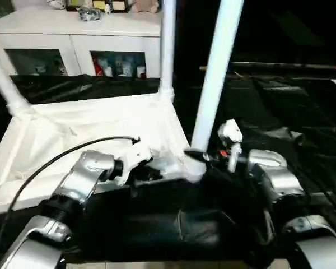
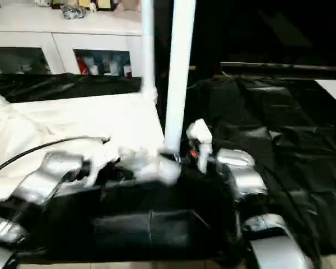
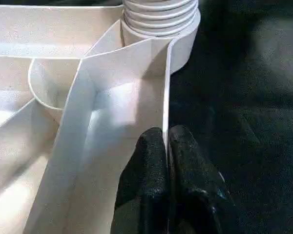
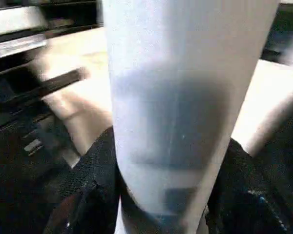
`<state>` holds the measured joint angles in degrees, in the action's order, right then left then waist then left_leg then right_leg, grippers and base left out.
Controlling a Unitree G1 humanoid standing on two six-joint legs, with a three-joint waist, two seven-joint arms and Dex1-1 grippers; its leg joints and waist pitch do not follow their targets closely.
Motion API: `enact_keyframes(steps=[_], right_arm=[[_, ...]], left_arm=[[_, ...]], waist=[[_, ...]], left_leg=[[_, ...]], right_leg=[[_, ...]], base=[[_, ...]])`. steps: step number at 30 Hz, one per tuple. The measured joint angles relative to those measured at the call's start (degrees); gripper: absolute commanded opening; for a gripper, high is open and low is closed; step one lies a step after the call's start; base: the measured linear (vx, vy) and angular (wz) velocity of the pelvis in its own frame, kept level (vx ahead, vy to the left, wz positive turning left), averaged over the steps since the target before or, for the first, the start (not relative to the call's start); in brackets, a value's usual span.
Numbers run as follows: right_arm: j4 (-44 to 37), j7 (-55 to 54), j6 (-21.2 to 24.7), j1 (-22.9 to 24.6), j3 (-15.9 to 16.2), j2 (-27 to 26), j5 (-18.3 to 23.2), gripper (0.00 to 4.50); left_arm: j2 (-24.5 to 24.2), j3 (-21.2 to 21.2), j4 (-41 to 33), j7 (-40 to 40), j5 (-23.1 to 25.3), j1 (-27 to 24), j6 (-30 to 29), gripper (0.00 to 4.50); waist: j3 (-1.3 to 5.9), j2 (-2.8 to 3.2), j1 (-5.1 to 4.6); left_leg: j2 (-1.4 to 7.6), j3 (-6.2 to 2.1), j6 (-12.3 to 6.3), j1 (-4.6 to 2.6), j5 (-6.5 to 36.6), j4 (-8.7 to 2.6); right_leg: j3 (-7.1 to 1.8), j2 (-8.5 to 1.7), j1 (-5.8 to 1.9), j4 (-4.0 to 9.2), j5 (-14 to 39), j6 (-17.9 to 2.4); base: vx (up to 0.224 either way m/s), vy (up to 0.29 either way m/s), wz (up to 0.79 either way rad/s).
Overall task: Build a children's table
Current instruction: Insert table leg to table base
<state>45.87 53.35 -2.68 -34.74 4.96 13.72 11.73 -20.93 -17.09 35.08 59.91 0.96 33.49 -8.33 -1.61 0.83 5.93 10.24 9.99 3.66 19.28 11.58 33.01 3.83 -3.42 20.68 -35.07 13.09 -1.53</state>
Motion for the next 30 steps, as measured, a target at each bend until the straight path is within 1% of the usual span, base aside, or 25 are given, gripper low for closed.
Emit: enact_keyframes(steps=[2, 4, 6, 7, 9, 10, 12, 14, 17, 20, 22, 30], right_arm=[[2.0, -6.6, 0.1, -1.5, -0.5, -1.7, -0.7, 1.87], [3.6, -11.3, 0.2, -2.5, -1.4, -3.0, -0.9, 1.87], [5.2, -14.6, 0.6, -3.7, -1.9, -4.1, -0.9, 1.87], [7.1, -18.9, 0.8, -5.2, -2.4, -5.4, -1.2, 1.87], [7.9, -21.9, 1.2, -6.1, -2.5, -6.1, -1.4, 1.87], [9.7, -25.9, 1.2, -7.4, -3.1, -7.6, -1.4, 1.87], [11.9, -31.6, 1.3, -9.3, -3.8, -9.1, -2.2, 1.87], [14.3, -38.3, 1.3, -10.9, -5.1, -10.8, -2.9, 1.87], [15.5, -42.1, 1.4, -11.7, -5.7, -11.5, -3.0, 1.87], [16.0, -44.1, 1.5, -12.2, -6.2, -12.1, -3.4, 1.87], [16.2, -44.7, 1.5, -12.4, -6.3, -12.4, -3.5, 1.87], [18.5, -46.0, 1.7, -14.3, -6.9, -13.1, -5.2, 1.87]], left_arm=[[1.5, 0.4, 0.2, -2.8, 0.2, 0.4, -1.9, 0.0], [2.7, 0.5, 0.8, -4.7, 0.2, 1.0, -3.2, 0.0], [3.6, 0.9, 1.1, -6.4, 0.2, 1.3, -4.4, 0.0], [4.6, 1.1, 1.9, -8.5, 0.7, 2.4, -5.9, 0.0], [5.5, 1.2, 2.2, -10.1, 1.0, 3.0, -7.1, 0.0], [7.0, 1.6, 2.6, -12.6, 1.2, 3.6, -9.1, 0.0], [9.0, 1.6, 3.6, -15.8, 2.2, 5.1, -11.3, 0.0], [11.7, 1.8, 4.4, -19.7, 3.2, 6.0, -13.2, 0.0], [13.4, 1.7, 4.6, -21.6, 3.3, 6.1, -14.0, 0.0], [13.9, 1.7, 4.7, -22.7, 3.2, 6.1, -14.0, 0.0], [13.9, 1.7, 4.8, -22.7, 3.2, 6.2, -14.0, 0.0], [13.9, 2.2, 5.3, -23.2, 3.2, 6.6, -14.5, 0.0]], waist=[[-0.1, 0.07, -0.6], [-0.13, 0.06, -0.97], [-0.18, 0.15, -1.05], [-0.22, 0.21, -1.15], [-0.25, 0.21, -1.13], [-0.26, 0.23, -1.16], [-0.29, 0.25, -1.07], [-0.31, 0.36, -1.08], [-0.31, 0.3, -1.07], [-0.22, 0.23, -1.04], [-0.21, 0.23, -1.03], [-0.3, 0.35, -1.06]], left_leg=[[-0.01, 0.0, 0.0, -0.12, 0.0, -0.05], [-0.03, -0.04, 0.0, -0.16, 0.0, -0.05], [-0.04, -0.08, 0.0, -0.2, 0.0, -0.06], [-0.04, -0.12, 0.0, -0.22, 0.0, -0.06], [-0.06, -0.13, 0.0, -0.23, 0.0, -0.15], [-0.07, -0.13, 0.0, -0.29, 0.0, -0.15], [-0.08, -0.13, 0.0, -0.27, 0.0, -0.16], [-0.13, -0.14, 0.0, -0.39, 0.0, -0.16], [-0.17, -0.18, 0.0, -0.55, 0.0, -0.24], [-0.27, -0.18, 0.0, -0.5, 0.0, -0.83], [-0.3, -0.17, 0.0, -0.41, 0.0, -0.8], [-0.31, -0.18, 0.0, -0.51, 0.0, -1.06]], right_leg=[[0.0, -0.02, 0.03, 0.11, 0.0, 0.0], [0.01, -0.02, 0.11, 0.14, 0.0, 0.0], [0.01, -0.02, 0.16, 0.14, 0.0, 0.0], [0.03, -0.01, 0.23, 0.12, 0.0, 0.0], [0.05, -0.01, 0.28, 0.19, 0.0, 0.0], [0.04, -0.01, 0.26, 0.18, 0.0, 0.0], [0.04, -0.01, 0.32, 0.19, 0.0, 0.0], [0.0, -0.02, 0.38, 0.28, 0.0, 0.1], [0.01, -0.02, 0.32, 0.49, 0.1, 0.1], [0.02, -0.01, 0.27, 1.14, 0.1, 0.1], [-0.02, -0.01, 0.27, 1.16, 0.0, 0.1], [0.01, -0.01, 0.4, 1.25, 0.1, 0.1]], base=[[0.0, 0.0, 0.0], [0.0, 0.0, 0.0], [0.0, 0.0, 0.0], [0.0, 0.0, 0.0], [0.0, 0.0, 0.0], [0.0, 0.0, 0.0], [0.0, 0.0, 0.0], [0.0, 0.0, 0.0], [0.0, 0.0, 0.0], [0.0, 0.0, 0.0], [0.0, 0.0, 0.0], [0.0, 0.0, 0.0]])
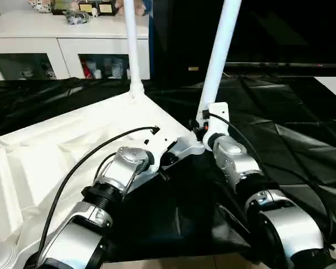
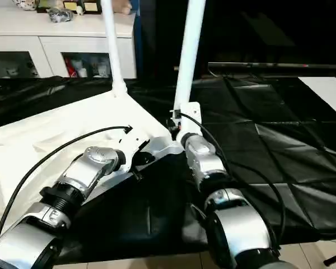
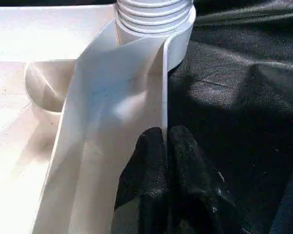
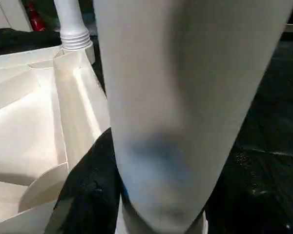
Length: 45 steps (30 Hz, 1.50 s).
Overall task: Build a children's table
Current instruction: Insert table leg to table base
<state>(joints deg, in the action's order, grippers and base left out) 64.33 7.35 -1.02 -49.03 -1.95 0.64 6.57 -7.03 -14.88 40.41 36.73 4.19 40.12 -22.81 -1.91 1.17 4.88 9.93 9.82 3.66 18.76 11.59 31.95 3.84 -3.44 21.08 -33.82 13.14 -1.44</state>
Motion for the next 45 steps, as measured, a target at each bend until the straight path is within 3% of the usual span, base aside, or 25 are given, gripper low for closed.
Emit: enact_keyframes(steps=[7, 8, 9, 11, 13, 17, 19, 29, 33, 39, 45], right_arm=[[0.1, 1.0, -0.8, -0.2, -0.4, 0.0, -0.7, 1.87], [0.2, 1.2, -0.9, -0.3, -0.7, 0.0, -0.8, 2.43], [0.4, 1.5, -0.9, -0.5, -1.0, 0.0, -0.9, 2.57], [2.1, 2.2, -0.7, -0.3, -1.6, -0.2, -0.7, 2.57], [2.3, 2.6, -1.1, 0.1, -2.1, -0.2, -0.5, 2.92], [3.4, 3.2, -1.0, 0.1, -2.2, -0.2, -0.5, 3.12], [3.5, 3.4, -1.1, 0.0, -2.4, -0.2, -0.6, 3.44], [5.4, 5.9, -3.0, 0.1, -2.7, -0.3, -1.5, 4.26], [4.9, 10.1, -4.3, 0.2, -2.4, 0.4, -2.0, 4.48], [-2.6, 22.6, -4.6, 4.0, 1.8, 5.4, -4.0, 4.48], [-18.2, 39.7, -0.5, 13.1, 6.5, 13.5, -3.0, 4.48]], left_arm=[[-0.1, 0.3, -0.1, 0.0, -0.1, 0.0, 0.0, 0.0], [-0.1, 0.4, -0.2, 0.0, -0.1, 0.0, 0.0, 0.0], [-0.1, 0.4, -0.2, 0.0, -0.1, 0.0, 0.0, 0.0], [-0.1, 0.4, -0.3, 0.0, -0.1, 0.1, 0.1, 0.0], [-0.5, 0.5, -0.7, 0.3, -0.4, 0.1, 0.1, 0.0], [-0.6, 0.9, -0.9, 0.3, -0.5, 0.2, 0.2, 0.0], [-0.6, 1.0, -0.9, 0.3, -0.5, 0.2, 0.3, 0.0], [-1.0, 1.4, -1.9, 0.5, -0.6, 0.3, 0.8, 0.0], [-2.1, 1.5, -2.1, 2.1, -0.6, 0.3, 2.8, 0.0], [-5.3, 1.0, -5.8, 7.3, -1.3, -1.5, 6.1, 0.0], [-10.6, -0.6, -11.1, 15.4, -2.0, -6.1, 10.6, 0.0]], waist=[[-0.02, 0.07, -0.1], [-0.02, 0.07, -0.12], [-0.02, 0.07, -0.12], [-0.07, 0.0, -0.1], [-0.26, 0.22, -0.06], [-0.41, 0.39, 0.01], [-0.47, 0.5, 0.03], [-0.61, 0.51, 0.14], [-0.6, 0.52, 0.24], [-0.6, 0.56, 0.26], [-0.67, 0.66, 1.12]], left_leg=[[-0.02, 0.0, 0.0, 0.03, 0.0, -0.31], [-0.04, 0.0, 0.0, 0.08, 0.0, -0.31], [-0.05, 0.0, 0.0, 0.13, 0.0, -0.3], [-0.05, 0.01, 0.0, 0.16, 0.0, -0.3], [-0.09, 0.04, 0.0, 0.27, 0.0, -0.29], [-0.06, 0.05, 0.0, 0.31, 0.0, -0.33], [-0.06, 0.07, 0.0, 0.31, 0.0, -0.38], [-0.04, 0.24, 0.0, 0.52, 0.0, -0.36], [0.08, 0.23, 0.14, 1.02, -0.1, -0.41], [0.23, 0.2, -0.6, 2.58, -0.6, 0.32], [0.38, 0.19, -0.62, 2.72, -0.6, 0.6]], right_leg=[[0.08, 0.01, -0.03, 0.72, 0.0, 0.0], [0.07, 0.01, -0.03, 0.76, 0.0, 0.0], [0.06, 0.01, -0.02, 0.79, 0.0, 0.0], [0.04, 0.01, 0.08, 0.8, 0.0, 0.0], [-0.02, -0.01, 0.02, 0.8, 0.0, 0.0], [0.0, 0.0, 0.06, 0.73, 0.0, 0.0], [0.0, 0.0, 0.07, 0.72, 0.0, 0.0], [-0.05, -0.04, 0.28, 0.68, -1.2, -0.3], [0.04, 0.01, 0.78, 0.6, -1.8, -0.3], [0.16, 0.05, 2.25, -0.28, -1.6, -0.3], [0.26, 0.06, 2.3, -0.35, -1.6, -0.3]], base=[[0.0, 0.0, 0.0], [0.0, 0.0, 0.0], [0.0, 0.0, 0.0], [0.0, 0.0, 0.0], [0.0, 0.0, 0.0], [0.0, 0.0, 0.0], [0.0, 0.0, 0.0], [0.0, 0.0, 0.0], [0.0, 0.0, 0.0], [0.0, 0.0, 0.0], [0.0, 0.0, 0.0]])
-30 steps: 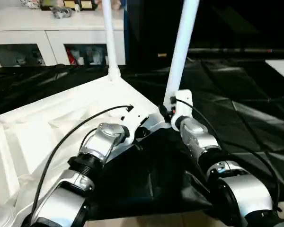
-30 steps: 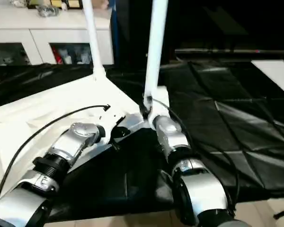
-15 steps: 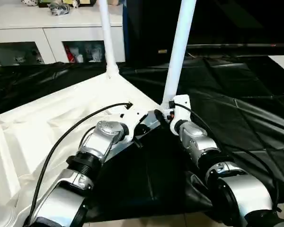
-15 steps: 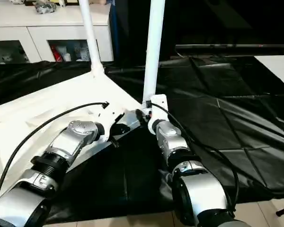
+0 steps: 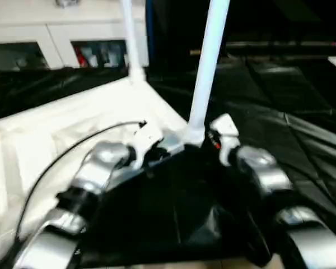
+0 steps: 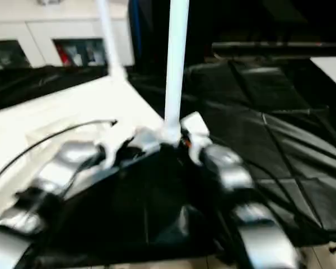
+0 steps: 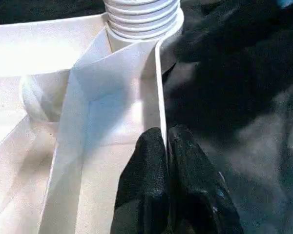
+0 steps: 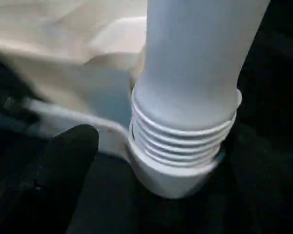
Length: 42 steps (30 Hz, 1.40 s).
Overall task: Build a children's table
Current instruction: Rotate leg to tighten
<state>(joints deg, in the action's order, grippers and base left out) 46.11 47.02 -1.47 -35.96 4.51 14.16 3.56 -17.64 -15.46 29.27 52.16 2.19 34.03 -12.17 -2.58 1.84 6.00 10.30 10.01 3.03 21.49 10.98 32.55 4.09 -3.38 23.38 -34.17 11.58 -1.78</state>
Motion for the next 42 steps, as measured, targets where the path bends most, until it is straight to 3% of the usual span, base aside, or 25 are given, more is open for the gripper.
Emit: enact_keyframes(steps=[4, 10, 20, 21, 24, 35, 42], right_arm=[[-12.2, 10.8, 3.1, 6.6, 1.9, 4.8, 3.6, 4.48], [-21.9, 18.0, 7.4, 9.8, 3.0, 10.1, 5.9, 4.48], [-25.7, 20.8, 10.2, 11.8, 6.1, 11.7, 5.5, 4.48], [-25.7, 20.7, 10.2, 11.8, 6.1, 11.7, 5.4, 4.21], [-25.7, 20.2, 10.2, 11.7, 6.1, 11.7, 5.3, 4.11], [-25.5, 19.6, 10.9, 11.6, 6.2, 11.4, 5.3, 3.0], [-22.7, 14.5, 10.7, 11.8, 4.7, 7.7, 5.3, 2.79]], left_arm=[[-4.2, -1.6, -6.7, 8.7, -2.7, -4.7, 2.4, 0.0], [-7.2, -2.8, -11.9, 14.8, -4.9, -8.0, 1.9, 0.0], [-8.2, -2.8, -13.3, 15.8, -5.1, -9.0, 1.7, 0.0], [-8.2, -2.8, -13.3, 15.9, -5.1, -9.1, 1.7, 0.0], [-8.3, -2.8, -13.5, 16.0, -5.2, -9.1, 1.3, 0.0], [-8.3, -2.8, -13.5, 15.8, -5.2, -9.2, 1.3, 0.0], [-7.9, -2.3, -13.1, 13.3, -4.7, -9.3, -0.4, 0.0]], waist=[[-0.14, 0.2, 0.99], [-0.24, 0.37, 2.51], [-0.29, 0.38, 2.33], [-0.29, 0.38, 2.32], [-0.29, 0.38, 2.33], [-0.28, 0.38, 2.28], [-0.21, 0.27, 1.87]], left_leg=[[0.02, 0.04, 0.01, 0.03, 0.0, 0.1], [0.05, 0.07, 0.02, 0.11, 0.0, 0.44], [0.14, 0.01, 0.04, 0.13, 0.0, 1.09], [0.14, 0.01, 0.04, 0.13, 0.0, 1.11], [0.14, 0.01, 0.04, 0.13, 0.0, 1.17], [0.21, -0.04, 0.01, 0.31, 0.0, 1.51], [0.27, -0.05, 0.04, 0.21, 0.0, 1.71]], right_leg=[[-0.04, -0.01, -0.03, 0.0, 0.0, 0.0], [-0.06, -0.04, -0.04, -0.23, 0.0, 0.0], [-0.07, -0.04, -0.02, -0.82, 0.0, 0.0], [-0.08, -0.04, -0.02, -0.84, 0.0, 0.0], [-0.09, -0.04, -0.03, -0.87, 0.0, 0.1], [-0.05, -0.04, 0.0, -1.06, -0.1, 0.1], [-0.05, -0.03, -0.04, -1.24, -0.2, 0.1]], base=[[0.0, 0.0, 0.0], [0.0, 0.0, 0.0], [0.0, 0.0, 0.0], [0.0, 0.0, 0.0], [0.0, 0.0, 0.0], [0.0, 0.0, 0.0], [0.0, 0.0, 0.0]])
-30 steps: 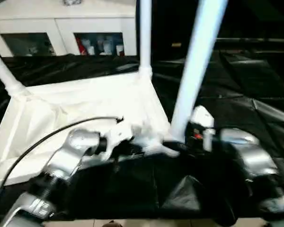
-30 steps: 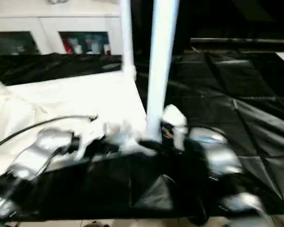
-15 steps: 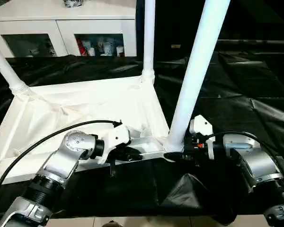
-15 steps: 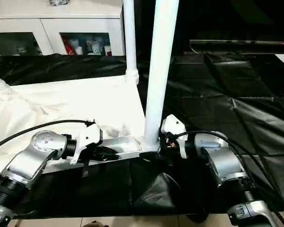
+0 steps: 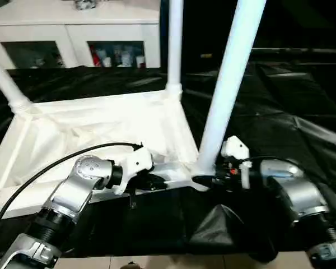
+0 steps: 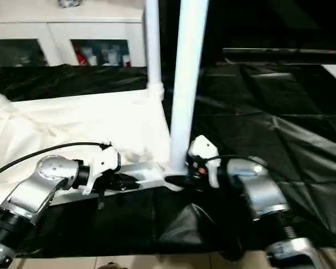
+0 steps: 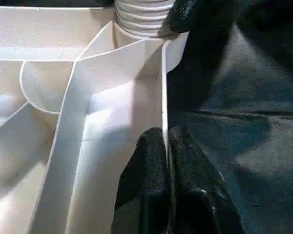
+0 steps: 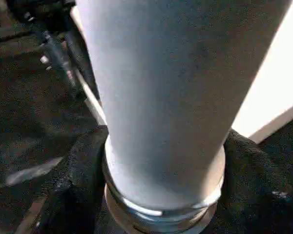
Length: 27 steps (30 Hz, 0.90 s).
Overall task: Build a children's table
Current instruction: Rotate leg to tighten
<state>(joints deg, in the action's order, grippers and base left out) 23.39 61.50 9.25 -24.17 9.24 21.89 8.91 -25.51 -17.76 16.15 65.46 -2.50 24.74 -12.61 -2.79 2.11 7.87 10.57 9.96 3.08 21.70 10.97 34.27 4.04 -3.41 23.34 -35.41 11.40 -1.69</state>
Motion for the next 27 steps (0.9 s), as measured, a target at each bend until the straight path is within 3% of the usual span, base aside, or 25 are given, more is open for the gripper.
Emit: enact_keyframes(steps=[4, 8, 13, 19, 22, 27], right_arm=[[3.2, -9.4, -0.2, -0.1, -2.3, -4.9, -0.2, 2.77], [9.9, -30.5, 0.1, -4.0, -7.0, -14.4, -2.3, 2.76], [16.1, -43.7, -1.3, -8.3, -8.7, -18.9, -4.6, 2.76], [19.6, -44.8, -4.5, -9.7, -8.9, -19.3, -5.2, 2.76], [20.2, -43.9, -6.2, -9.7, -9.0, -19.4, -5.0, 3.49], [19.5, -34.3, -6.8, -9.4, -8.7, -17.3, -3.7, 3.89]], left_arm=[[2.5, 0.5, 2.5, -4.5, 1.0, 1.5, -1.9, 0.0], [9.0, 1.6, 9.4, -14.5, 3.1, 5.7, -3.8, 0.0], [13.4, 2.1, 12.7, -22.0, 4.5, 7.6, -4.5, 0.0], [13.9, 2.2, 14.1, -22.4, 4.8, 8.5, -3.7, 0.0], [13.3, 2.1, 14.0, -21.7, 4.8, 8.4, -3.0, 0.0], [10.3, 2.2, 12.2, -17.6, 4.1, 6.7, -0.1, 0.0]], waist=[[0.03, -0.05, -0.79], [0.04, -0.02, -2.03], [0.06, -0.01, -2.68], [0.07, -0.02, -2.65], [0.07, -0.02, -2.65], [0.06, -0.01, -2.99]], left_leg=[[0.02, 0.02, 0.38, -0.5, 0.1, 0.05], [-0.01, 0.01, 0.55, -0.78, 0.1, 0.01], [-0.04, 0.01, 0.56, -0.83, 0.1, -0.07], [-0.03, 0.0, 0.55, -0.78, 0.1, -0.09], [-0.03, 0.01, 0.55, -0.7, 0.1, -0.09], [0.0, 0.0, 0.54, -0.55, 0.1, -0.15]], right_leg=[[-0.04, 0.01, -0.42, -0.02, -0.1, 0.0], [-0.04, -0.01, -0.68, 0.19, -0.4, 0.2], [-0.05, -0.01, -0.76, 0.27, -0.5, 0.1], [-0.05, -0.02, -0.74, 0.28, -0.5, 0.1], [-0.05, -0.01, -0.65, 0.28, -0.6, 0.1], [-0.05, 0.03, -0.39, 0.27, -0.7, -0.1]], base=[[0.0, 0.0, 0.0], [0.0, 0.0, 0.0], [0.0, 0.0, 0.0], [0.0, 0.0, 0.0], [0.0, 0.0, 0.0], [0.0, 0.0, 0.0]])
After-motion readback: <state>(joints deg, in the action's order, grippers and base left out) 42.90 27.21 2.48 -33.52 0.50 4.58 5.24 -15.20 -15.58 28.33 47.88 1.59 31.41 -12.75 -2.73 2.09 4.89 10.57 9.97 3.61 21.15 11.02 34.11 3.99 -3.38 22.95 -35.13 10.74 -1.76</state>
